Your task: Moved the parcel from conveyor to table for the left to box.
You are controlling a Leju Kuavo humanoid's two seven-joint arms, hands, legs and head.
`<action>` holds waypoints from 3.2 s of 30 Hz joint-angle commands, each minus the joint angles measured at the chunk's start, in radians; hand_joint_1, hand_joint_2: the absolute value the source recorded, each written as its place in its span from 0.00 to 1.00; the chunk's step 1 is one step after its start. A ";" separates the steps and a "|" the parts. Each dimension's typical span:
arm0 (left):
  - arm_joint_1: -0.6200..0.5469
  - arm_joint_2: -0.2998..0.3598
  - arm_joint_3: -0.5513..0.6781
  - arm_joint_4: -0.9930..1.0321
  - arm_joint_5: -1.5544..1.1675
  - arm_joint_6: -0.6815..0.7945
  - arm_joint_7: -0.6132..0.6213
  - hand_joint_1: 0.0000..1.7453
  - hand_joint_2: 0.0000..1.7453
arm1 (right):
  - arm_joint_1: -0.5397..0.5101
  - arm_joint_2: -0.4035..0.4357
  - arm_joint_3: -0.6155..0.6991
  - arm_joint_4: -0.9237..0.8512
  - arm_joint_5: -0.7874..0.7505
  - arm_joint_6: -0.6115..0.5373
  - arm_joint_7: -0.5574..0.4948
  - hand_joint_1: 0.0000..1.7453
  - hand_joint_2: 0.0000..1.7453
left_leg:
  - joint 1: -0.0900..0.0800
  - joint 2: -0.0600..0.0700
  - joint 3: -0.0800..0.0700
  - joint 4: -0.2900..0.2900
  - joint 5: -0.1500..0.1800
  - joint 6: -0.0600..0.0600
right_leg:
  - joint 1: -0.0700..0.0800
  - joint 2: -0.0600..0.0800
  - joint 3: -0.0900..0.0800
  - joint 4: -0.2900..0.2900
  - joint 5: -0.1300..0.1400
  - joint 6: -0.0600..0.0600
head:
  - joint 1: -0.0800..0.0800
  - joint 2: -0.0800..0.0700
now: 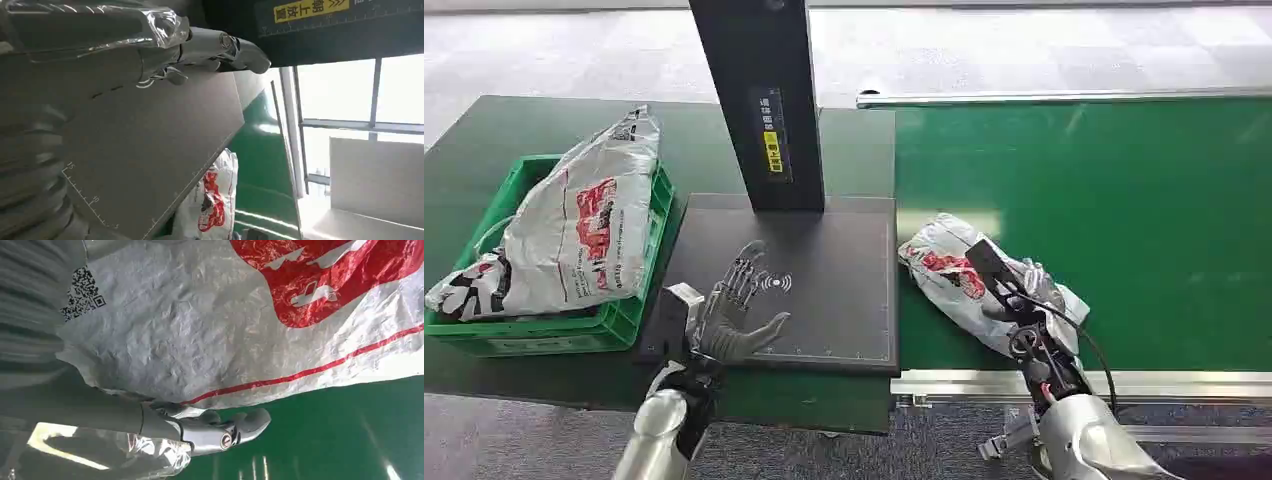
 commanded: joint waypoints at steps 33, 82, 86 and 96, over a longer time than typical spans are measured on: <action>0.069 0.040 0.052 -0.058 0.040 0.040 -0.028 0.00 1.00 | -0.045 0.091 -0.117 -0.032 -0.053 -0.004 -0.260 1.00 1.00 | -0.001 0.004 0.003 -0.001 -0.001 0.000 | -0.001 0.004 0.001 -0.001 0.000 0.000 | 0.000 0.000; -0.041 0.015 0.051 -0.034 0.259 0.180 -0.238 0.00 1.00 | 0.163 0.145 0.056 -0.782 -0.596 -0.365 -0.906 1.00 1.00 | 0.000 0.000 0.001 0.000 0.000 0.001 | 0.000 0.001 0.001 -0.001 -0.001 0.000 | 0.000 0.000; -0.044 0.016 0.054 -0.032 0.267 0.185 -0.253 0.00 1.00 | 0.162 0.141 0.095 -0.775 -0.600 -0.228 -0.904 1.00 1.00 | 0.000 0.000 0.002 -0.001 -0.001 0.001 | 0.000 0.001 0.001 -0.001 -0.001 0.000 | 0.000 0.000; -0.032 0.015 0.076 -0.051 0.273 0.185 -0.252 0.00 1.00 | 0.114 0.100 0.326 -0.545 -0.284 0.009 -0.771 1.00 1.00 | 0.000 0.003 0.004 -0.002 -0.001 0.001 | 0.000 0.004 0.003 -0.003 0.000 0.000 | 0.000 0.000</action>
